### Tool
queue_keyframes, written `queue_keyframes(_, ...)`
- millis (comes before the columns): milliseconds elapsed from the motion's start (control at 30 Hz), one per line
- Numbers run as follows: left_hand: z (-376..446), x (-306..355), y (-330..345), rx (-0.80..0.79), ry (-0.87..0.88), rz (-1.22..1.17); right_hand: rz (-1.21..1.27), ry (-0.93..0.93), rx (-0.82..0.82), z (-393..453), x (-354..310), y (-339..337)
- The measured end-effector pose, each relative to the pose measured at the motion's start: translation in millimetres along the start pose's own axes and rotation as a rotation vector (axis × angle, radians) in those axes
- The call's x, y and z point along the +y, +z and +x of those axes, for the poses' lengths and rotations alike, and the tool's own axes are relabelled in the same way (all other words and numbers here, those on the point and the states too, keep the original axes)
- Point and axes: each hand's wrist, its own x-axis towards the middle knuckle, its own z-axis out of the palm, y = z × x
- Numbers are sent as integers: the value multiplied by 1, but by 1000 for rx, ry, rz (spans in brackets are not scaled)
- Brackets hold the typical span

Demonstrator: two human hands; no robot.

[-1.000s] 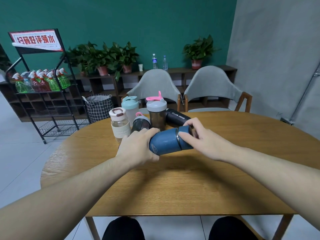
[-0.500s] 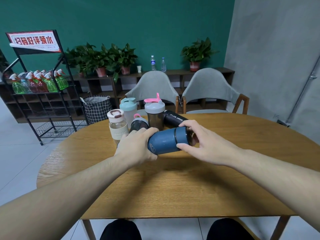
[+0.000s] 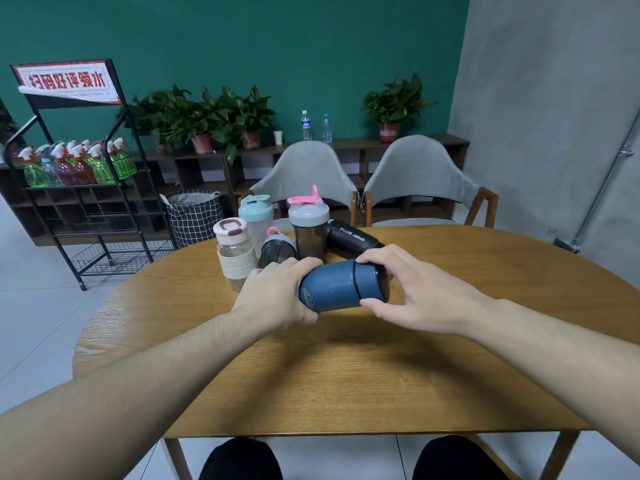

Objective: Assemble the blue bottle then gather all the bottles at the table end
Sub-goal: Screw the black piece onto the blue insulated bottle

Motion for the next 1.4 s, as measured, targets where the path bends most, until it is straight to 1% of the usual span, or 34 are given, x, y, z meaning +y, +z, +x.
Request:
queue_keyframes(67, 0, 2, 1, 21, 13, 29, 2, 49, -3, -1, -1, 1)
queue_keyframes(133, 0, 4, 1, 45, 29, 57, 130, 120, 10, 0, -3, 6)
queue_keyframes(233, 1, 7, 1, 53, 36, 77, 347, 260, 79, 4, -8, 11)
queue_keyframes(300, 2, 7, 0, 47, 42, 97, 431, 394, 69, 7, -9, 14)
queue_keyframes(367, 3, 7, 0, 38, 46, 103, 469, 468, 56, 8, -8, 12)
queue_keyframes(400, 3, 6, 0, 37, 46, 99, 434, 447, 67, 6, -8, 9)
queue_keyframes(433, 3, 6, 0, 35, 45, 93, 345, 384, 78, 4, -6, 6)
queue_keyframes(533, 4, 5, 0, 32, 42, 83, 33, 108, 39, -4, -2, -1)
queue_keyframes(600, 4, 6, 0, 31, 44, 77, -70, -20, 8, -7, 1, -3)
queue_keyframes(700, 3, 9, 0, 26, 60, 76, -114, -22, 15, -8, 3, -2)
queue_keyframes(733, 2, 11, 1, 35, 66, 84, -78, 4, 33, -8, 2, 0)
queue_keyframes(800, 2, 14, 1, 63, 69, 103, 73, 86, 77, -8, 0, 7)
queue_keyframes(900, 2, 18, 1, 95, 69, 129, 299, 251, 122, -4, 0, 15)
queue_keyframes(967, 4, 20, 0, 72, 69, 129, 324, 346, 120, -1, 1, 16)
queue_keyframes(1000, 6, 20, -1, 42, 60, 120, 323, 347, 124, -2, 2, 14)
queue_keyframes(1033, 7, 20, -2, 15, 52, 97, 304, 313, 124, -4, 2, 11)
queue_keyframes(1100, 10, 19, -6, -69, 61, 16, 184, 170, 120, -10, 1, 4)
queue_keyframes(1200, 11, 19, -15, -241, 119, -249, -14, -77, 139, -12, 2, -5)
queue_keyframes(1233, 11, 19, -16, -299, 141, -305, -65, -140, 151, -11, 4, -7)
queue_keyframes(1267, 11, 20, -17, -318, 156, -328, -105, -183, 171, -10, 4, -9)
queue_keyframes(1333, 9, 22, -15, -300, 167, -350, -149, -230, 212, -8, 6, -11)
queue_keyframes(1400, 5, 26, -10, -244, 133, -350, -131, -209, 243, -10, 5, -10)
